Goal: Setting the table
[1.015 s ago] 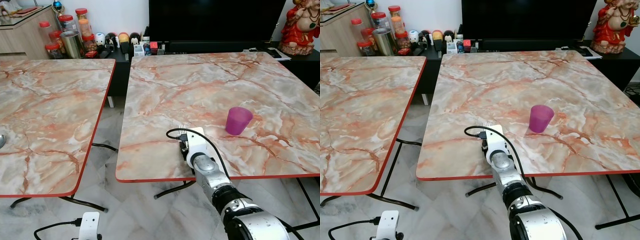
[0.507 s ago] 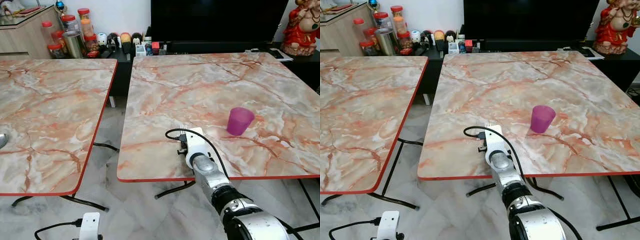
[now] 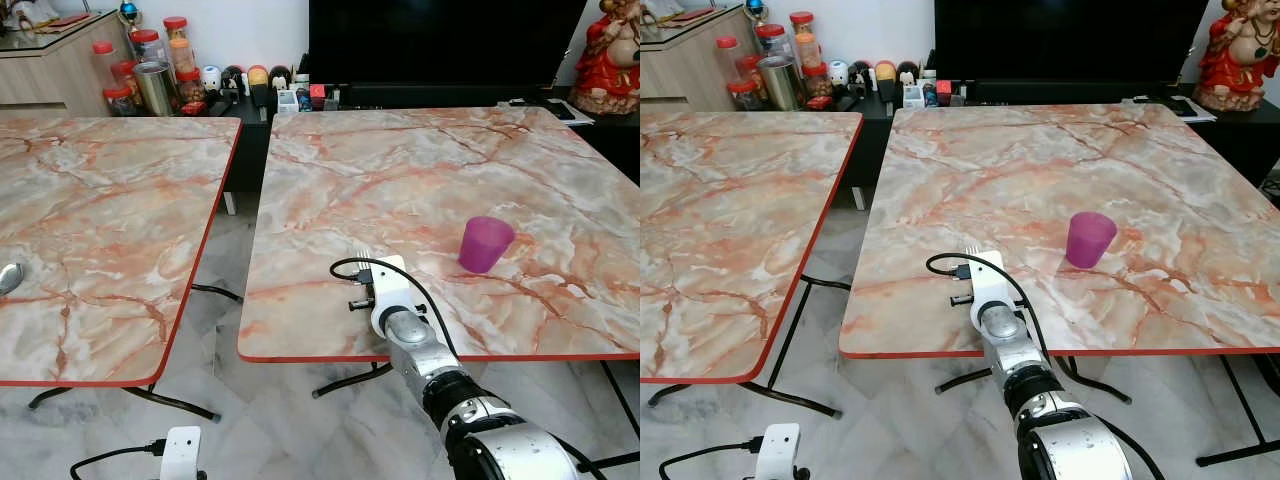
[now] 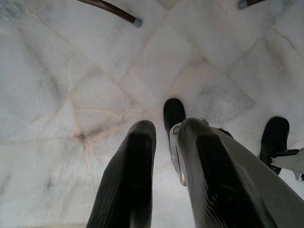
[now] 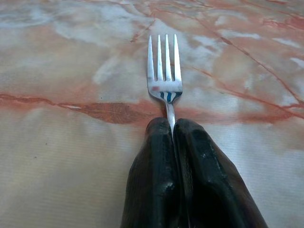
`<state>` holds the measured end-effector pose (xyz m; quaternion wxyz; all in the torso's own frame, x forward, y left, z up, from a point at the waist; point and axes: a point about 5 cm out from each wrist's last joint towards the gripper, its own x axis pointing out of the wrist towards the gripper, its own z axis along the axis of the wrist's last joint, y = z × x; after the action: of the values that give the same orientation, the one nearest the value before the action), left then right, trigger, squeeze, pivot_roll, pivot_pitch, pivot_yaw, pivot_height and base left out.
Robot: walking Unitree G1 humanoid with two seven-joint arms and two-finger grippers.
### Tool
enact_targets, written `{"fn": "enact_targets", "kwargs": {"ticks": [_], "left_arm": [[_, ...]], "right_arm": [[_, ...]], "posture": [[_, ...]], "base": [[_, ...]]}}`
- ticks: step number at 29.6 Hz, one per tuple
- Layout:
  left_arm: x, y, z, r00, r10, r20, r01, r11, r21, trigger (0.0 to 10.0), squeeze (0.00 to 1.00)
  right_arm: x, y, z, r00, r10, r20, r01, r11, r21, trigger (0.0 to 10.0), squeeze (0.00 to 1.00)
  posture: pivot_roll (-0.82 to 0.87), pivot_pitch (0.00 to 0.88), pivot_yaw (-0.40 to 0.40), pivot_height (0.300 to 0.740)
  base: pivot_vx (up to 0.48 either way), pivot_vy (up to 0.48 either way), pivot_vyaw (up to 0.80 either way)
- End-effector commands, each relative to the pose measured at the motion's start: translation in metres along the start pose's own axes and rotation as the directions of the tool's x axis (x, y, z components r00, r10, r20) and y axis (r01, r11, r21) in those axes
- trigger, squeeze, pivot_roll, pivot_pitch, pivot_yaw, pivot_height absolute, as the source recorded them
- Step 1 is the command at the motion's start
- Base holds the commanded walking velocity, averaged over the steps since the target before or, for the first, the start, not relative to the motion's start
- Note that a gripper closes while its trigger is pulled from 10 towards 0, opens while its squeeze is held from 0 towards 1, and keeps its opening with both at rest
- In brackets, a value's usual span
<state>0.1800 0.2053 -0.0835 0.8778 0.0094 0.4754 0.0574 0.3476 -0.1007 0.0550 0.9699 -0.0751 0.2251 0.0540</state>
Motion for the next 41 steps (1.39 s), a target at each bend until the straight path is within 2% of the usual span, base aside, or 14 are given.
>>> {"fn": "enact_targets", "kwargs": {"ticks": [1, 9, 10, 12, 14, 19, 31, 41], "left_arm": [[0.000, 0.000, -0.005, 1.000, -0.002, -0.028, 0.002, 1.000, -0.022, 10.0, 0.00], [0.000, -0.001, -0.004, 1.000, -0.003, -0.026, 0.003, 1.000, -0.018, 10.0, 0.00], [0.000, -0.001, -0.004, 1.000, -0.003, -0.024, 0.002, 1.000, -0.016, 10.0, 0.00], [0.000, -0.001, -0.004, 1.000, -0.002, -0.024, 0.002, 1.000, -0.016, 10.0, 0.00], [0.000, 0.000, -0.003, 1.000, 0.000, -0.019, -0.001, 1.000, -0.015, 10.0, 0.00], [0.000, 0.000, 0.001, 1.000, 0.004, 0.005, -0.004, 0.999, -0.033, 10.0, 0.00], [0.000, 0.000, 0.001, 1.000, 0.014, -0.004, -0.014, 1.000, -0.017, 10.0, 0.00], [0.000, 0.002, -0.003, 1.000, 0.020, -0.016, -0.020, 1.000, -0.008, 10.0, 0.00]], "right_arm": [[-0.001, -0.005, -0.010, 0.999, -0.018, -0.049, 0.018, 1.000, -0.003, 0.0, 0.00], [-0.001, -0.005, -0.007, 0.999, -0.016, -0.028, 0.016, 1.000, -0.004, 0.0, 0.00], [-0.001, -0.004, -0.001, 0.999, 0.000, 0.034, 0.000, 1.000, -0.002, 10.0, 0.00], [-0.001, -0.003, 0.002, 0.998, 0.006, 0.061, -0.006, 1.000, -0.002, 10.0, 0.00], [-0.004, -0.005, 0.018, 0.982, -0.003, 0.188, -0.004, 0.999, 0.037, 10.0, 0.00], [-0.007, -0.009, 0.033, 0.954, -0.015, 0.299, -0.004, 0.998, 0.062, 10.0, 0.00], [-0.011, -0.010, 0.050, 0.915, -0.040, 0.402, 0.003, 0.996, 0.093, 10.0, 0.00], [-0.014, -0.008, 0.043, 0.912, -0.049, 0.407, 0.009, 0.995, 0.098, 10.0, 0.00]], "posture": [[-0.04, 0.000, 0.007, 0.740], [-0.05, 0.000, 0.005, 0.740], [-0.05, 0.000, 0.002, 0.740], [-0.05, 0.000, 0.000, 0.740], [-0.05, 0.000, -0.003, 0.740], [-0.06, 0.000, -0.007, 0.740], [-0.05, 0.000, -0.011, 0.740], [-0.05, 0.000, -0.009, 0.740]], "base": [[0.000, 0.000, 0.00], [0.000, 0.000, 0.00], [0.000, 0.000, 0.00], [0.000, 0.000, 0.00], [0.000, 0.000, 0.00], [0.000, 0.000, 0.00], [0.000, 0.000, 0.00], [0.000, 0.307, 0.00]]}}
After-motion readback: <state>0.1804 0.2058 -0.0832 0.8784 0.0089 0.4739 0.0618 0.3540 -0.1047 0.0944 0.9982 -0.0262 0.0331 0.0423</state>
